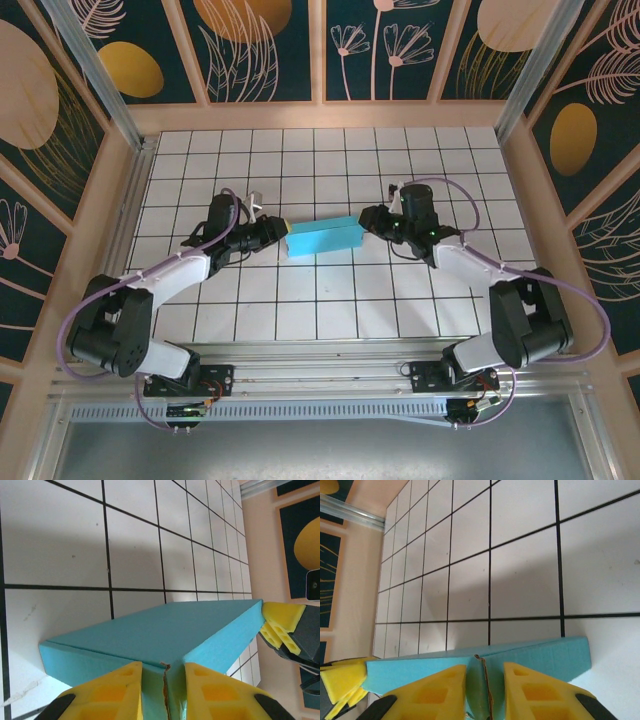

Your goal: Fold the paper box

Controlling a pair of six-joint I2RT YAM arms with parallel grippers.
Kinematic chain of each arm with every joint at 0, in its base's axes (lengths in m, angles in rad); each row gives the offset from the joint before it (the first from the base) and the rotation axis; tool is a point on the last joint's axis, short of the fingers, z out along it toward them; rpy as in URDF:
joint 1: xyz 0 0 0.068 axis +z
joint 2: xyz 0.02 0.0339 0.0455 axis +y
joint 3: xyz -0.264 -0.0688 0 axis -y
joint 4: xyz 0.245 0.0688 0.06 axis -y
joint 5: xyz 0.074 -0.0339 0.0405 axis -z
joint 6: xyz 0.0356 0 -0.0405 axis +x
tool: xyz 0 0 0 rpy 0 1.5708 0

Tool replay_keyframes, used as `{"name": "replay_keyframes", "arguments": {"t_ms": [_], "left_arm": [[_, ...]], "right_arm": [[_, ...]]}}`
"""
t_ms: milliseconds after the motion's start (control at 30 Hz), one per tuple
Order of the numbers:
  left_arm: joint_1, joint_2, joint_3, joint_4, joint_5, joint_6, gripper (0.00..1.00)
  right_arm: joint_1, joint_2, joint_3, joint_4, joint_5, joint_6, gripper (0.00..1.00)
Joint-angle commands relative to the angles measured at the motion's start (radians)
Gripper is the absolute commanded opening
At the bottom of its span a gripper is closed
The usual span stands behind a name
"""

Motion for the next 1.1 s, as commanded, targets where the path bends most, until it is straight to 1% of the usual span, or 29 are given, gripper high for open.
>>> {"name": "replay_keyframes", "arguments": {"t_ms": [0,200,333,400,500,567,667,700,733,800,867,933,1067], "left_arm": [[-0.031,-0.038,-0.056,0.005,0.063,0.020,0.22],[-0.053,-0.099,-0.156,0.073,0.083,-0.057,0.22],[-0.081,-0.156,-0.208,0.043,0.055,-0.078,0.23],[-0.091,-0.188,-0.243,0.037,0.040,-0.101,0.25],[-0.095,-0.242,-0.277,0.003,0.033,-0.118,0.42],[-0.095,-0.285,-0.254,-0.080,-0.008,-0.068,0.49],[-0.095,-0.309,-0.197,-0.177,-0.105,0.020,0.55],[-0.095,-0.302,-0.186,-0.182,-0.125,0.034,0.55],[-0.095,-0.282,-0.179,-0.175,-0.137,0.047,0.56],[-0.095,-0.220,-0.156,-0.170,-0.141,0.061,0.57],[-0.095,-0.138,-0.130,-0.167,-0.120,0.069,0.57],[-0.098,-0.064,-0.125,-0.137,-0.103,0.060,0.57],[-0.121,0.023,-0.139,-0.030,-0.080,0.016,0.58]], "right_arm": [[0.046,-0.050,-0.082,-0.059,0.020,-0.012,0.25],[0.096,-0.179,-0.187,-0.076,0.050,0.045,0.26],[0.141,-0.275,-0.250,-0.124,0.099,0.083,0.29],[0.144,-0.326,-0.276,-0.158,0.113,0.106,0.33],[0.144,-0.405,-0.296,-0.226,0.124,0.115,0.43],[0.144,-0.463,-0.300,-0.267,0.152,0.107,0.54],[0.137,-0.511,-0.306,-0.289,0.219,0.077,0.74],[0.125,-0.511,-0.306,-0.281,0.229,0.065,0.78],[0.106,-0.499,-0.307,-0.266,0.224,0.048,0.80],[0.071,-0.452,-0.304,-0.232,0.171,0.035,0.80],[0.054,-0.372,-0.294,-0.204,0.108,0.029,0.77],[0.057,-0.289,-0.282,-0.183,0.067,0.006,0.72],[0.076,-0.168,-0.277,-0.104,-0.006,-0.014,0.64]]}}
